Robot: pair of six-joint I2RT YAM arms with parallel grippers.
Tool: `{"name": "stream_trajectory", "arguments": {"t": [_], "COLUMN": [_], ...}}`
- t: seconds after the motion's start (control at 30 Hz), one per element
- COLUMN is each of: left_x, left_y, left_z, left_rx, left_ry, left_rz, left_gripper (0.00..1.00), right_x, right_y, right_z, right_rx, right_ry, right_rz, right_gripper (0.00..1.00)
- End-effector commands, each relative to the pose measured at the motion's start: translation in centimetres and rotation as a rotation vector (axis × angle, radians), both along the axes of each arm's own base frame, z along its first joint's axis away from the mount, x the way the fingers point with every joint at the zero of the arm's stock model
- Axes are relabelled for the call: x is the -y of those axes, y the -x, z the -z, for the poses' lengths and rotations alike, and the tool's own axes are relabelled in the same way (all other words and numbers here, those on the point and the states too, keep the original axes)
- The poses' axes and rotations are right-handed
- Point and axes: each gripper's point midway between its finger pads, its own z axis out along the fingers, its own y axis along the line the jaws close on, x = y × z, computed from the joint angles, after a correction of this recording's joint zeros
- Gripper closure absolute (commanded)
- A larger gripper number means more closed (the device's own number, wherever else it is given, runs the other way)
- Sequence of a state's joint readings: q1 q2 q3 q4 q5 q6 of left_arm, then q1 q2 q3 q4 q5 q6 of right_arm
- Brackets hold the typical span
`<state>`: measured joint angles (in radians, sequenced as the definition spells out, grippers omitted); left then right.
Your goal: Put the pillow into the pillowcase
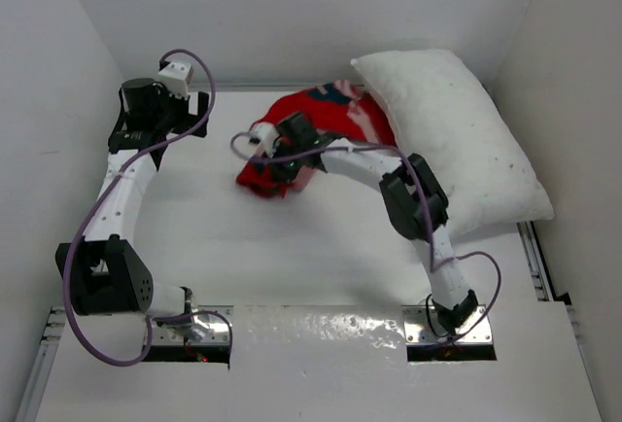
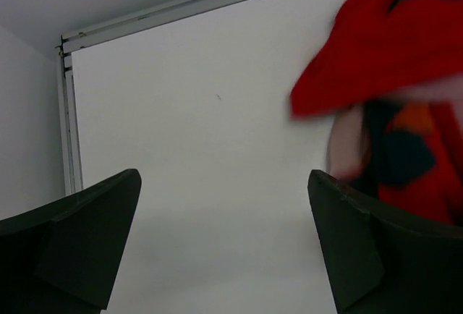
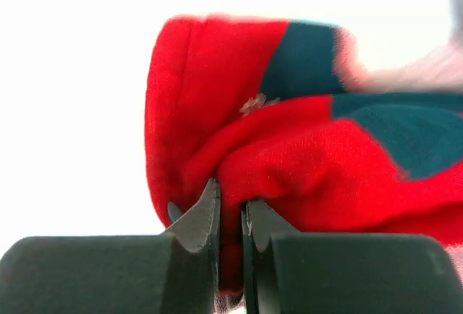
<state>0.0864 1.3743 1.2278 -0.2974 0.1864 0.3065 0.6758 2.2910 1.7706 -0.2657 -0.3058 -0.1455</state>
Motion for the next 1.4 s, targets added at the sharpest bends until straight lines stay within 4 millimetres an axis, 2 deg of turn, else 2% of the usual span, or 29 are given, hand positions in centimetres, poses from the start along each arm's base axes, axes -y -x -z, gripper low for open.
{"name": "stream_trajectory", "arguments": {"t": [0.0, 0.03, 0.1, 0.17, 0.2, 0.23, 0.3, 0.4, 0.43, 0.53, 0.57, 0.6, 0.7, 0.77, 0.83, 0.87, 0.9, 0.93, 0.97, 1.0, 1.03, 1.07, 1.13, 1.17, 1.2, 1.23, 1.27, 1.3, 1.37], "left_x": [1.0, 1.3, 4.0, 6.7, 7.9, 8.6, 10.3, 10.2, 9.9, 9.3, 8.6, 8.0, 5.3, 3.7, 3.3, 3.2, 3.3, 3.7, 3.9, 4.2, 4.6, 4.8, 5.5, 5.8, 6.2, 7.2, 7.9, 9.2, 10.7], "left_y": [0.2, 0.3, 1.4, 3.9, 4.5, 5.5, 8.8, 13.6, 15.9, 18.2, 18.4, 18.2, 17.3, 16.8, 16.2, 15.9, 15.7, 15.3, 15.1, 14.8, 14.2, 13.7, 11.7, 10.7, 9.7, 8.0, 6.5, 6.6, 6.4], "left_z": [-1.8, -1.4, 1.0, 4.1, 6.2, 7.7, 12.1, 15.4, 15.8, 16.3, 16.4, 17.1, 18.5, 20.0, 20.9, 20.8, 20.7, 20.2, 19.9, 19.4, 18.5, 17.8, 14.8, 13.3, 11.5, 7.7, 3.9, 1.9, -1.0], "left_rx": [0.052, 0.04, -0.022, -0.14, -0.19, -0.245, -0.426, -0.619, -0.696, -0.731, -0.742, -0.744, -0.784, -0.781, -0.764, -0.758, -0.753, -0.737, -0.726, -0.715, -0.692, -0.671, -0.585, -0.547, -0.498, -0.394, -0.295, -0.246, -0.168], "left_ry": [0.009, 0.0, -0.037, -0.016, -0.054, -0.07, -0.138, -0.161, -0.143, -0.189, -0.246, -0.284, -0.414, -0.491, -0.494, -0.503, -0.489, -0.474, -0.464, -0.45, -0.427, -0.418, -0.407, -0.383, -0.373, -0.353, -0.35, -0.309, -0.278], "left_rz": [0.07, 0.1, 0.316, 0.504, 0.602, 0.664, 0.831, 1.013, 1.059, 1.135, 1.128, 1.102, 0.93, 0.833, 0.751, 0.733, 0.709, 0.709, 0.716, 0.719, 0.699, 0.69, 0.666, 0.632, 0.622, 0.634, 0.632, 0.683, 0.738], "left_gripper": [0.01, 0.01, 0.01, 0.01, 0.01, 0.03, 0.05, 0.13, 0.12, 0.0, 0.0, 0.0, 0.0, 0.0, 0.14, 0.25, 0.49, 0.57, 0.65, 0.89, 1.0, 1.0, 1.0, 1.0, 1.0, 1.0, 1.0, 1.0, 1.0], "right_x": [-3.7, -2.5, 0.7, 4.1, 5.4, 7.6, 10.2, 12.1, 11.8, 10.1, 9.2, 8.3, 5.4, 3.3, 2.5, 2.0, 1.8, 1.7, 1.6, 1.6, 1.3, 1.0, 0.3, 0.2, 0.1, 0.4, 1.2, 2.3, 4.7], "right_y": [14.2, 14.6, 14.4, 12.3, 11.2, 8.0, 6.9, 6.1, 6.0, 5.5, 4.8, 3.9, 1.3, -0.6, -1.3, -1.8, -1.9, -1.4, -1.5, -1.2, -0.9, -0.6, -0.4, -0.6, -1.0, -1.6, -3.1, -3.0, -3.9], "right_z": [-9.5, -9.4, -9.2, -8.5, -9.8, -10.5, -9.4, -6.7, -6.3, -4.5, -4.5, -2.9, -3.5, -2.4, -0.5, 1.1, 2.0, 3.2, 4.4, 4.9, 4.9, 4.8, 3.0, 1.8, -1.3, -3.0, -7.8, -8.9, -13.4], "right_rx": [0.018, 0.008, 0.009, 0.004, 0.026, 0.066, 0.012, 0.026, 0.027, -0.02, -0.045, -0.072, -0.09, -0.087, -0.076, -0.084, -0.09, -0.12, -0.144, -0.169, -0.192, -0.2, -0.201, -0.192, -0.162, -0.161, -0.101, -0.129, -0.087], "right_ry": [-0.127, -0.107, -0.068, -0.035, -0.06, -0.087, -0.103, -0.013, -0.019, -0.073, -0.107, -0.122, -0.241, -0.266, -0.208, -0.184, -0.167, -0.146, -0.134, -0.129, -0.137, -0.144, -0.202, -0.231, -0.287, -0.355, -0.46, -0.509, -0.621], "right_rz": [-0.499, -0.457, -0.334, -0.154, -0.07, 0.066, 0.191, 0.204, 0.194, 0.174, 0.199, 0.227, 0.298, 0.346, 0.403, 0.421, 0.431, 0.435, 0.446, 0.452, 0.44, 0.423, 0.384, 0.384, 0.381, 0.398, 0.414, 0.458, 0.505], "right_gripper": [1.0, 0.58, 0.03, 0.01, 0.01, 0.01, 0.01, 0.01, 0.01, 0.01, 0.01, 0.01, 0.01, 0.01, 0.04, 0.06, 0.09, 0.15, 0.34, 0.44, 0.62, 0.73, 1.0, 1.0, 1.0, 1.0, 1.0, 1.0, 1.0]}}
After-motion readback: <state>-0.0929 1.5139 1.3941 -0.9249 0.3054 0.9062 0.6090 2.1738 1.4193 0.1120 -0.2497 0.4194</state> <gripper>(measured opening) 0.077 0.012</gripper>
